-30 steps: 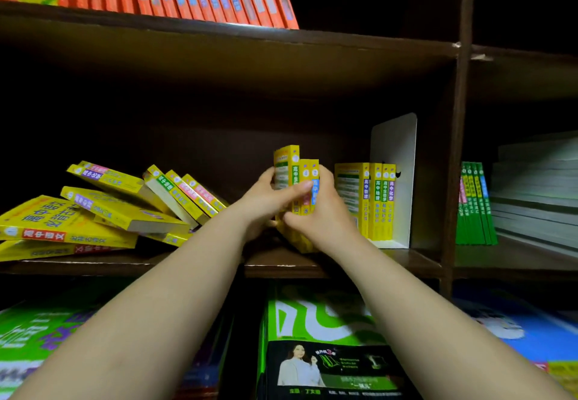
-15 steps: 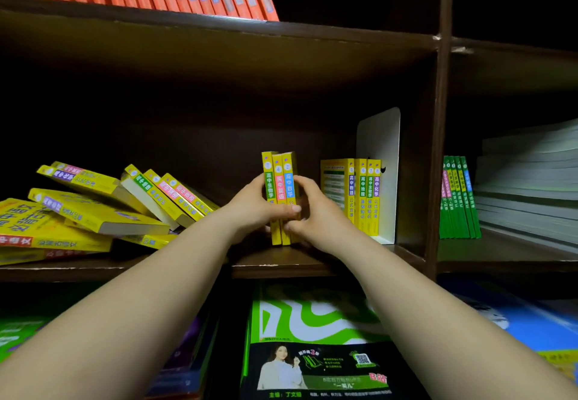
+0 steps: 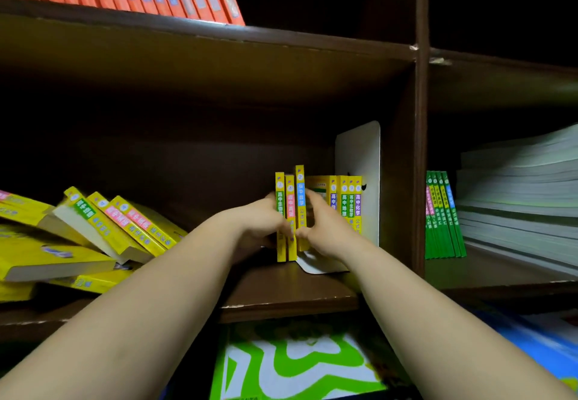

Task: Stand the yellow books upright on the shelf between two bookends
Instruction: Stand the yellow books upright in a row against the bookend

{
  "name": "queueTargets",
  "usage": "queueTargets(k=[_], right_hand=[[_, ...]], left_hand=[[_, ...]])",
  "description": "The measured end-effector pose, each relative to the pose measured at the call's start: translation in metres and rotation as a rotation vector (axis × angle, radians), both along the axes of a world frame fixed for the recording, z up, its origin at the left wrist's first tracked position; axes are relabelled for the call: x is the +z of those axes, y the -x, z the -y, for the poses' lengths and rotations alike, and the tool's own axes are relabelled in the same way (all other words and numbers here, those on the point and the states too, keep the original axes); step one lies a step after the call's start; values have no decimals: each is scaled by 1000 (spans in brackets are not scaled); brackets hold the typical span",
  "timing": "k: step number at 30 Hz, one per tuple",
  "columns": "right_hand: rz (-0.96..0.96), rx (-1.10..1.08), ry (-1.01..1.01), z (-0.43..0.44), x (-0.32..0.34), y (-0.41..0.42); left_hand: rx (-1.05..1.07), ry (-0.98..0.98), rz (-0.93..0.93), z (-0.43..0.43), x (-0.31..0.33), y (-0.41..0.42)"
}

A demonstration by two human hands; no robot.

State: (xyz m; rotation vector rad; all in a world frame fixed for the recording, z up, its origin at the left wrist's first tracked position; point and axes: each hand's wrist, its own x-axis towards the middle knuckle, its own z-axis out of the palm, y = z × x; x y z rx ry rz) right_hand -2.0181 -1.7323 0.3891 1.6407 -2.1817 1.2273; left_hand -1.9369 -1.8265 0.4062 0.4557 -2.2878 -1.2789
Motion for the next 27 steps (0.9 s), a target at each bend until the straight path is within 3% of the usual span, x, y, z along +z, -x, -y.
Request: queueTargets(k=[4, 10, 17, 23, 27], right_hand=[[-15, -50, 0, -1, -3, -2], [-220, -282, -19, -13, -5, -1], [-593, -421, 17, -26, -1, 4], [-507, -374, -58, -31, 20, 11], [-381, -310, 9, -42, 28, 4]], left_hand=[[-29, 30, 38, 0, -2, 2], [-5, 4, -49, 3, -5, 6], [30, 107, -48, -6, -5, 15], [5, 103, -37, -3, -6, 12], [-25, 68, -46, 1, -9, 7]])
